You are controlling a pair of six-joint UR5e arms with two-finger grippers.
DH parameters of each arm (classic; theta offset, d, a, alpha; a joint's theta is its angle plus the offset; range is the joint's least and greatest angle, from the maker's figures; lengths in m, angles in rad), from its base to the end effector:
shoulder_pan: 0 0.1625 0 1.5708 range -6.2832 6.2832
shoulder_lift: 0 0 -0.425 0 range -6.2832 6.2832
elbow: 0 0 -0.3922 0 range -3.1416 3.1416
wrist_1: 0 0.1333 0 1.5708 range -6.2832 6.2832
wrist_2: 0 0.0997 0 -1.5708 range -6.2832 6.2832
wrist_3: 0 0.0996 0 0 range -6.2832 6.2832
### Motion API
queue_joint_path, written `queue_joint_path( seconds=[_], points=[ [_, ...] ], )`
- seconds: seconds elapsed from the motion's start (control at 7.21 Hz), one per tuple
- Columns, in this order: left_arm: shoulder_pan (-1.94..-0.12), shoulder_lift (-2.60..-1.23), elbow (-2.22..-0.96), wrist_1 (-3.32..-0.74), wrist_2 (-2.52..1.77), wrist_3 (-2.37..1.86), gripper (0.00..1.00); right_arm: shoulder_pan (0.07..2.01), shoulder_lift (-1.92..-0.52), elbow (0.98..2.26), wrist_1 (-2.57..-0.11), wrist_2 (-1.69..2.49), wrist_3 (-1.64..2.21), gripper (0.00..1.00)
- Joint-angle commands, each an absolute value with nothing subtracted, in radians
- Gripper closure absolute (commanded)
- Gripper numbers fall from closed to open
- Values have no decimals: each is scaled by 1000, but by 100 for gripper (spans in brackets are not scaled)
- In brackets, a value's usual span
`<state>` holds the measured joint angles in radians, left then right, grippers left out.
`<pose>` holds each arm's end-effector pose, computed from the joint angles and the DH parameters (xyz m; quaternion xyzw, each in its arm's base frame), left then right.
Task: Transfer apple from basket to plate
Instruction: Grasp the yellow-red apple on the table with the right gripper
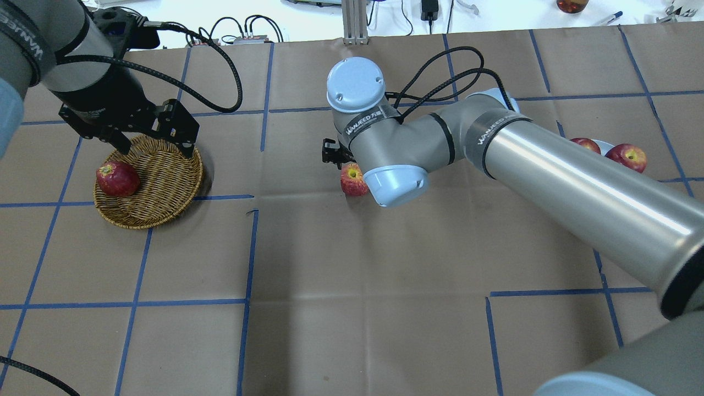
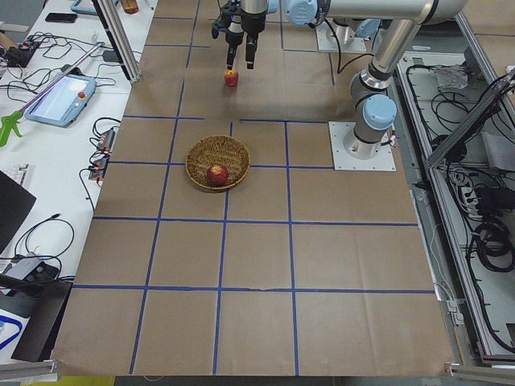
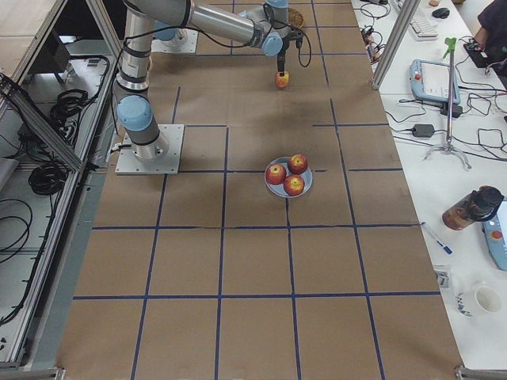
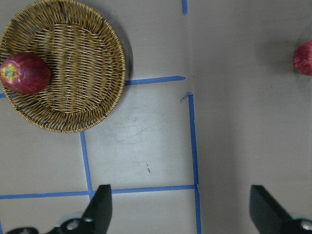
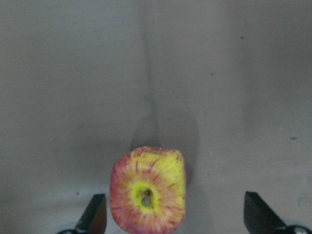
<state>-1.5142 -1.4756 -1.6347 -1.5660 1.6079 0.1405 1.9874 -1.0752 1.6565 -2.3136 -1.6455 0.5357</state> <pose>-0.1037 -0.4614 0.5020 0.0416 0.9988 -0.0161 0.0202 0.3758 -0.5382 0.2390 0.0623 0.9941 -0.0887 0.0039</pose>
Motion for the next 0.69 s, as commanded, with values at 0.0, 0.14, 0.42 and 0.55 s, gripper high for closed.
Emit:
queue_joint_path(
  seconds=[0.0, 0.14, 0.42, 0.55],
  points=[
    [-1488, -1479, -1623, -1572, 1618, 141, 1, 2009, -990, 1657, -2397, -1673, 561, 0],
    [-1453, -1505, -1612, -1572, 1618, 141, 1, 2010, -977, 1660, -2399, -1675, 561, 0],
    [-1448, -1532, -1588, -1572, 1620, 141, 1, 2010, -973, 1658, -2399, -1674, 557, 23],
    [-1459, -1532, -1550, -1601, 1618, 143, 1, 2010, -971, 1655, -2401, -1674, 555, 38]
  ],
)
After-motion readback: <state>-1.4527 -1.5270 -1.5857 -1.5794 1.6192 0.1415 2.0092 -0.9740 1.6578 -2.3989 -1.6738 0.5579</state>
